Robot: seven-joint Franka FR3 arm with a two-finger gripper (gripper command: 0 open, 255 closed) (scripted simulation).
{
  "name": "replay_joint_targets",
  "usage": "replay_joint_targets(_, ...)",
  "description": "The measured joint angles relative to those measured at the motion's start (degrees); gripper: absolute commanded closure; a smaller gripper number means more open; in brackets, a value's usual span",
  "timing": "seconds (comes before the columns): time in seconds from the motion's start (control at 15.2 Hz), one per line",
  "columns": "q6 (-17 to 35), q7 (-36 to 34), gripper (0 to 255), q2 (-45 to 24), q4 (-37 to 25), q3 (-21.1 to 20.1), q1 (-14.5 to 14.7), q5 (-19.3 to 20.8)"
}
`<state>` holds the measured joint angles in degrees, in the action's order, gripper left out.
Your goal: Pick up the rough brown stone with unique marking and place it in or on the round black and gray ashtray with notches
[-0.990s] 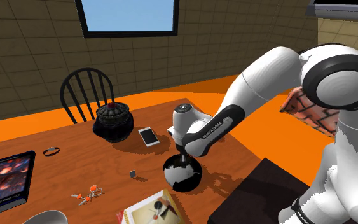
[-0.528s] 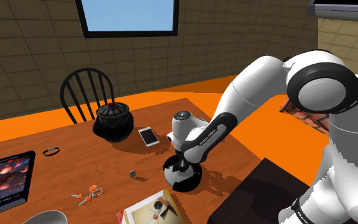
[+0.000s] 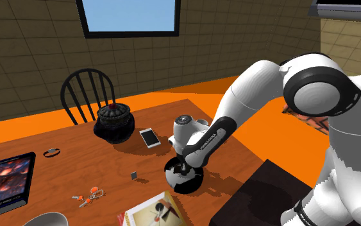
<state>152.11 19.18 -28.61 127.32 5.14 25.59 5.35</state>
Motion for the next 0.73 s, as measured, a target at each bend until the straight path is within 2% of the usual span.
replay_joint_targets(0.07, 0.0, 0.0, 0, 0.0, 0.0, 0.0, 0.0, 0.0)
replay_joint_targets(0.46, 0.0, 0.0, 0, 0.0, 0.0, 0.0, 0.0, 0.0)
replay_joint_targets(0.73, -4.7, -0.4, 0, 5.3, 0.6, -0.1, 0.7, 0.0)
